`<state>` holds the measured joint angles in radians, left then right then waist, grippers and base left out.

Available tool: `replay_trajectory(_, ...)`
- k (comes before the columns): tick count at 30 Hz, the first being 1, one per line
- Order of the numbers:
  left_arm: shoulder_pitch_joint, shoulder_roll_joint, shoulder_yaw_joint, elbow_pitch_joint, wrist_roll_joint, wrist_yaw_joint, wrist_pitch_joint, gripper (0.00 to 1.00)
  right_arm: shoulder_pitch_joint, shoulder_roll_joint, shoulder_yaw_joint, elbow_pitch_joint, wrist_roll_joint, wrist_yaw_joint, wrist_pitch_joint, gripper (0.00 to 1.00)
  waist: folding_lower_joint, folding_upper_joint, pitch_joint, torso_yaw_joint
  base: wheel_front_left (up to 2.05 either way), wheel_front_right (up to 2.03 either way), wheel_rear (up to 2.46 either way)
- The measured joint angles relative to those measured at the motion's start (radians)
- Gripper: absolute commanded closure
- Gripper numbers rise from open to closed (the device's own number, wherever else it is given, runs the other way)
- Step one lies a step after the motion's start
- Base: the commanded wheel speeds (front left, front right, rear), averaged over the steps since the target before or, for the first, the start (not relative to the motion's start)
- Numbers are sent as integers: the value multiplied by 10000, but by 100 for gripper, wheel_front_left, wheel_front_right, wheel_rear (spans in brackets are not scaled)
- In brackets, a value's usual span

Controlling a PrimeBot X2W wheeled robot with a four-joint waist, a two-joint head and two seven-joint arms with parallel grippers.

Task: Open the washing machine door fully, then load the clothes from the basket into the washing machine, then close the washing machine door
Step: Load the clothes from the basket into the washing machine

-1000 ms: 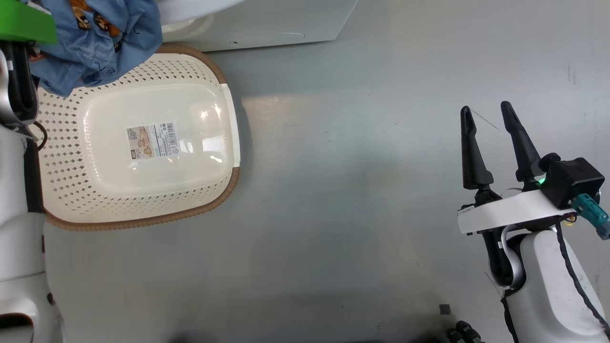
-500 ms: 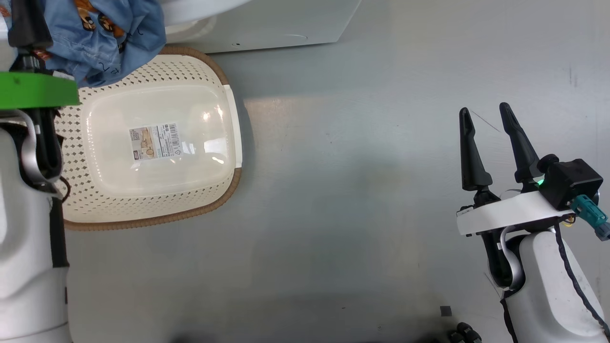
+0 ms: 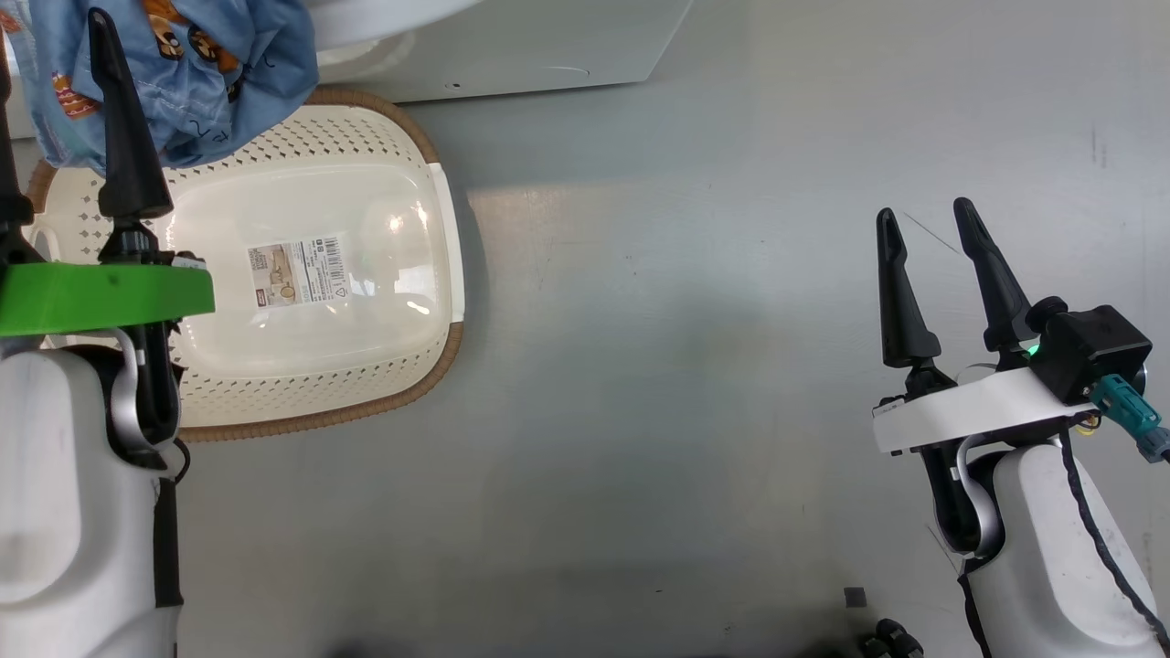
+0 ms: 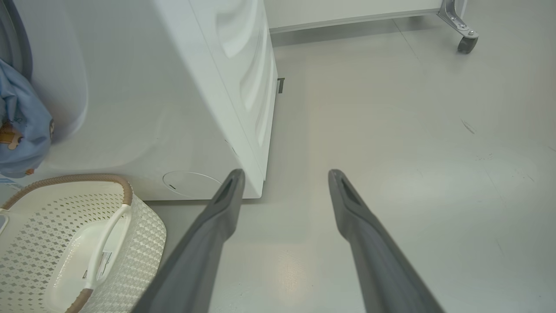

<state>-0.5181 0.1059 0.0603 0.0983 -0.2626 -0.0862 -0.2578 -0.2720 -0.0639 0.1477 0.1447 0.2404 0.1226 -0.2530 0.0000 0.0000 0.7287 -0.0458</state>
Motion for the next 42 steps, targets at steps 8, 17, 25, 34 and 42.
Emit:
replay_trajectory(8,804,-230,88,-476,224,2,0,0,-1,-17,27,0,-10,0,0,0,0,0,9,-1,0,0,0)
replay_trajectory(17,1761,-336,234,-706,293,2,0,0,-17,-27,73,13,-10,0,2,0,0,0,-9,-21,0,0,0)
replay_trajectory(25,2303,-527,251,-690,318,2,0,0,-23,-58,161,102,-10,0,0,0,0,0,-302,-11,0,0,0)
replay_trajectory(34,3040,-573,207,-479,318,-2,0,0,-13,-75,203,138,-8,0,2,0,0,0,-525,-43,0,0,0)
replay_trajectory(42,3234,-583,165,-464,318,-13,0,0,-4,-79,221,153,-8,0,0,0,0,0,-589,-59,0,0,0)
